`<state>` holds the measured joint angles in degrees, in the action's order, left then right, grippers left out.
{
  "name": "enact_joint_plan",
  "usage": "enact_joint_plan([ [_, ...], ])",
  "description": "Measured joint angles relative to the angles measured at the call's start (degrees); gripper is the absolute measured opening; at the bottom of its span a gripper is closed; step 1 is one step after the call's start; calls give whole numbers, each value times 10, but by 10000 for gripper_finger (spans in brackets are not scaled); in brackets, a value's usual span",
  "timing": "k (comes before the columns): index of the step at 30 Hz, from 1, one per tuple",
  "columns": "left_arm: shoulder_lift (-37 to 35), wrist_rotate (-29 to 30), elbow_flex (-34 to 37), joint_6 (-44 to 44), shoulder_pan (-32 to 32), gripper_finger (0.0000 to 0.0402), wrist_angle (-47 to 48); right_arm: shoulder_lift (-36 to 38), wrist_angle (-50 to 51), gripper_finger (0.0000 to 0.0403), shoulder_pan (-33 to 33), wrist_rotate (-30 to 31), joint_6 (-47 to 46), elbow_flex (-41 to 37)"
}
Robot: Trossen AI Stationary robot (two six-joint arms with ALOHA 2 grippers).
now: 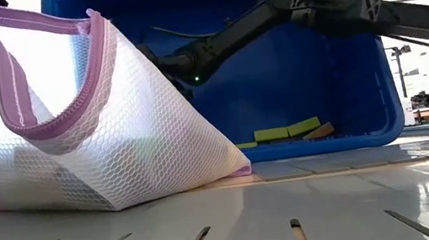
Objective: Sort blocks
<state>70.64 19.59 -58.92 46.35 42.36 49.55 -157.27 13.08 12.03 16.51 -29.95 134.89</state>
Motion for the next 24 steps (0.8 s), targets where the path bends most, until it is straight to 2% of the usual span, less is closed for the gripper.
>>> enact_joint_plan([
  [3, 0, 0, 0, 0, 0, 1, 0, 0, 26, 0, -4, -2, 18, 2],
  [6, 0, 0, 0, 0, 0, 1, 0, 23, 121, 0, -12, 3, 31, 4],
  [10, 1, 0, 0, 0, 0, 1, 0, 67, 239, 0, -33, 82, 70, -1],
  [13, 1, 1, 0, 0, 0, 1, 0, 90, 219, 0, -51, 156, 112, 0],
  [16, 1, 1, 0, 0, 0, 1, -1, 87, 160, 0, -51, 172, 135, -3],
  [19, 1, 0, 0, 0, 0, 1, 0, 63, 126, 0, -37, 190, 120, -17],
  [24, 1, 1, 0, 0, 0, 1, -1, 36, 165, 0, -22, 254, 53, -19],
])
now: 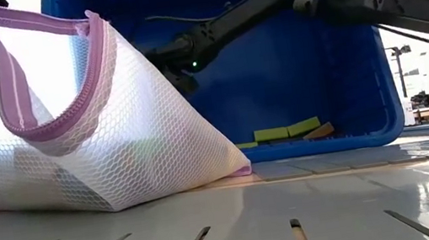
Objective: Sort blocks
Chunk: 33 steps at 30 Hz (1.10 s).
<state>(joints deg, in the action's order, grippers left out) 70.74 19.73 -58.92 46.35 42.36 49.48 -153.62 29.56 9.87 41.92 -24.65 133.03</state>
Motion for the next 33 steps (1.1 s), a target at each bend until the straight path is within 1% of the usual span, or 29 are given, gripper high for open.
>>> enact_joint_plan([
  [3, 0, 0, 0, 0, 0, 1, 0, -5, 32, 0, 3, 3, -38, 1],
  [6, 0, 0, 0, 0, 0, 1, 0, -7, 46, 0, 2, -9, -51, 2],
  [7, 0, 0, 0, 0, 0, 1, 0, -7, 53, 0, 3, -22, -55, 2],
  [10, 0, 0, 0, 0, 0, 1, 0, 0, 93, 0, 6, -94, -76, 14],
  [11, 0, 0, 0, 0, 0, 1, 0, 3, 111, 0, 4, -106, -80, 20],
  [13, 0, 0, 0, 0, 0, 1, 0, 15, 127, 0, -15, -77, -81, 18],
  [16, 0, 1, 0, 0, 0, 1, 0, 30, 95, 0, -43, -13, -80, 17],
  [18, 0, 0, 0, 0, 0, 1, 0, 41, 69, 0, -45, 22, -90, 18],
  [22, 0, 0, 0, 0, 0, 1, 0, 35, 54, 0, -30, 48, -149, 10],
  [25, 0, 0, 0, 0, 0, 1, 0, 22, 58, 0, -22, 60, -156, -5],
  [27, 0, -1, 0, 0, 0, 1, 0, 22, 58, 0, -13, 41, -156, -11],
  [29, -1, 0, 0, 0, 0, 1, 0, 21, 63, 0, 2, 2, -165, -14],
  [30, -1, -1, 0, 0, 0, 1, 0, 18, 77, 0, 8, -26, -169, -15],
  [32, -1, 0, 0, 0, 0, 1, 0, 13, 98, 0, 13, -50, -160, -14],
  [33, -1, 0, 0, 0, 0, 1, 0, 19, 125, 0, 12, -66, -154, -13],
])
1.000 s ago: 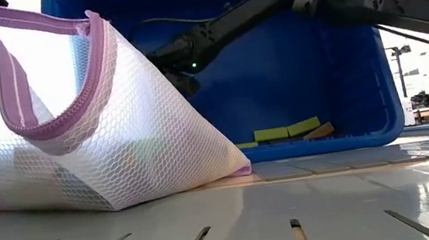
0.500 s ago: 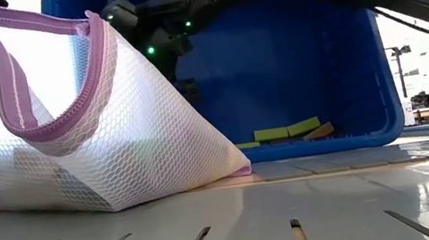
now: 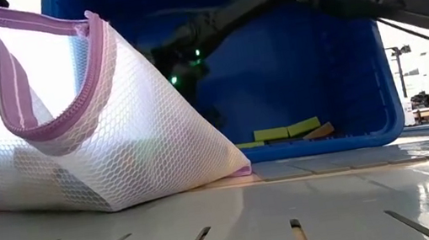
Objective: Sort blocks
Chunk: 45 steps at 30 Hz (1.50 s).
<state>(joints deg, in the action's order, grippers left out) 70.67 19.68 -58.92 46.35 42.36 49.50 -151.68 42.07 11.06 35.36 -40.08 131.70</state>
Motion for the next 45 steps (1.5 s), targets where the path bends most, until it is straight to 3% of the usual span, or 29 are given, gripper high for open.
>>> enact_joint_plan([
  [4, -1, 2, 0, 0, 0, 1, 0, 33, 126, 0, -28, 24, 14, -3],
  [8, -1, -1, 0, 0, 0, 1, 0, 72, 205, 0, -63, 152, -12, -3],
  [16, -1, 0, 0, 0, 0, 1, 0, 77, 185, 0, -38, 212, -88, -47],
  [25, -1, 0, 0, 0, 0, 1, 0, 81, 41, 0, 20, 118, -119, -152],
  [29, -1, 0, 0, 0, -1, 1, 0, 88, 77, 0, 21, 46, -76, -144],
  [33, -1, 0, 0, 0, 0, 1, -1, 93, 149, 0, -14, 66, -60, -118],
  [38, -1, -2, 0, 0, -1, 1, 0, 114, 99, 0, -20, 115, -19, -97],
  [45, -1, -4, 0, 0, -1, 1, -1, 104, 25, 0, 1, 134, -14, -140],
])
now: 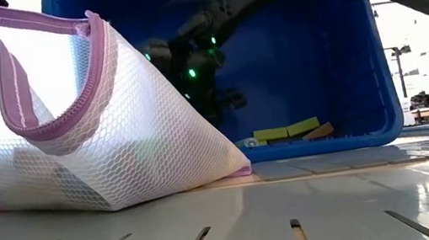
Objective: Sort blocks
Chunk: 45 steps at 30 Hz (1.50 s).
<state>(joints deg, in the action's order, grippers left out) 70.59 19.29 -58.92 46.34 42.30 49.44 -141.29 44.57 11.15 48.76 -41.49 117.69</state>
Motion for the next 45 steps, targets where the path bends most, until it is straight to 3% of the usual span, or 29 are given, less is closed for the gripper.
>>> enact_joint_plan([
  [10, 0, 0, 0, 0, -2, 19, 0, -1, -10, 0, 25, -92, -4, -51],
  [14, 1, -2, 0, 0, -3, 23, 0, 1, 55, 0, 16, -105, 14, -22],
  [20, 1, -3, 0, 0, -3, 23, 0, 29, 139, 0, 6, -186, 75, 11],
  [26, 1, -3, 0, 0, -3, 24, 0, 93, 192, 0, -5, -84, 67, -2],
  [30, 1, -3, 0, 0, -3, 24, 0, 168, 187, 0, -14, -46, 54, -97],
  [33, 1, -3, 0, 0, -3, 24, 0, 244, 112, 0, -11, -62, 53, -229],
  [39, 1, -3, 0, 0, -3, 24, 0, 395, -204, 0, -6, -124, 82, -503],
  [43, 1, -3, 0, 0, -3, 24, 0, 437, -392, 0, 12, -121, 154, -607],
  [45, 1, -3, 0, 0, -3, 24, 0, 437, -435, 0, 32, -124, 174, -630],
])
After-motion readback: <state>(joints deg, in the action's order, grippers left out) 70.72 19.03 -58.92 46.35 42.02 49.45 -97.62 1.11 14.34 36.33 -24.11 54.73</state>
